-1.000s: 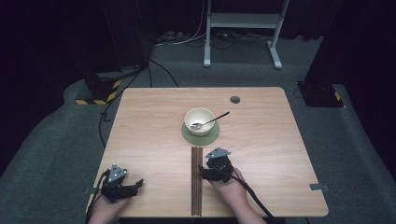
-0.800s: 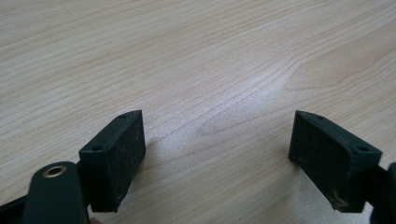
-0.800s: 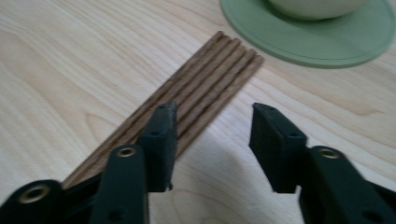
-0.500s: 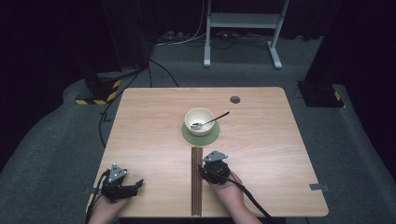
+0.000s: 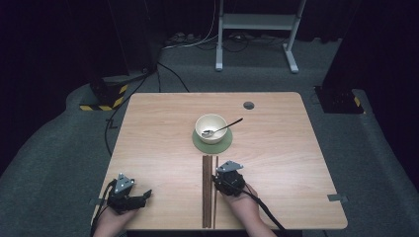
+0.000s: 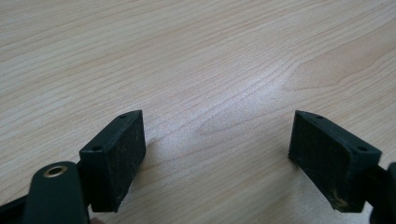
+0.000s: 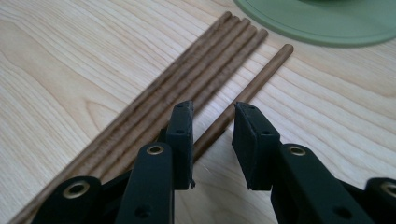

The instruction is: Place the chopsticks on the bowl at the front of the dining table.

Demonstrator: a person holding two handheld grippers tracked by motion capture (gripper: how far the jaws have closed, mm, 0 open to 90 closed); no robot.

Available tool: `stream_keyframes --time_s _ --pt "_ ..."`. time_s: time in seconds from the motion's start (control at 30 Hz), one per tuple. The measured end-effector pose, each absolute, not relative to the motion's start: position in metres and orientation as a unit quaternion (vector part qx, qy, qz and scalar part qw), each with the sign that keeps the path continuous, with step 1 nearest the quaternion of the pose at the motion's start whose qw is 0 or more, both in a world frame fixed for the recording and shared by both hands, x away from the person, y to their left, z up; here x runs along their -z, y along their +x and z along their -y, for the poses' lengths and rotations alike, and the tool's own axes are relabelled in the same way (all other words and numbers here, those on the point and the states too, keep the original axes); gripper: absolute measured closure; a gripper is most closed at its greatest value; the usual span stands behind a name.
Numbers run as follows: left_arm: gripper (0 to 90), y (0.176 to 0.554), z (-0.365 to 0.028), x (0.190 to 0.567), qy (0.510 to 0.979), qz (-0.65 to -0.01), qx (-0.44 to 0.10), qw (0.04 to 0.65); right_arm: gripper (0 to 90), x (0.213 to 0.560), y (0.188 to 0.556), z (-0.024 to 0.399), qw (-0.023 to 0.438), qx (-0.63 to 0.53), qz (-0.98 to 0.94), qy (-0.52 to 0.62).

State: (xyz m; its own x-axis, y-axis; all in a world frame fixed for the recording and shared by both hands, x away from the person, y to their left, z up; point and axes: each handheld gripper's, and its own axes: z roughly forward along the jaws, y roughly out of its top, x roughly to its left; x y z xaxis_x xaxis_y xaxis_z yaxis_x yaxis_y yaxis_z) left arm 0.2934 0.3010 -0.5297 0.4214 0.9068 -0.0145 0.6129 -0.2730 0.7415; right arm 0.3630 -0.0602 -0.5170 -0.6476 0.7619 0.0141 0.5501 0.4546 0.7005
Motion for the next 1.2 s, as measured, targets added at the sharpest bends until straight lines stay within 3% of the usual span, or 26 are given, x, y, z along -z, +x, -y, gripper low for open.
stream_keyframes --time_s 0.63,1.07,1.1,1.17,1.2 --pt "18.9 0.293 -0.301 0.53 0.769 -0.493 -0.212 0.347 77.3 0.516 0.37 0.111 0.166 -0.341 -0.819 0.43" --pt "19.1 0.293 -0.301 0.53 0.77 -0.492 -0.212 0.347 83.3 0.515 0.374 0.12 0.164 -0.334 -0.82 0.435" --pt "19.1 0.293 -0.301 0.53 0.769 -0.493 -0.212 0.347 82.4 0.515 0.375 0.12 0.164 -0.333 -0.822 0.433" --pt "19.1 0.293 -0.301 0.53 0.769 -0.492 -0.212 0.347 69.7 0.514 0.375 0.119 0.161 -0.331 -0.825 0.428" --pt "19.0 0.293 -0.301 0.53 0.769 -0.492 -0.212 0.347 67.8 0.514 0.375 0.119 0.158 -0.327 -0.827 0.429"
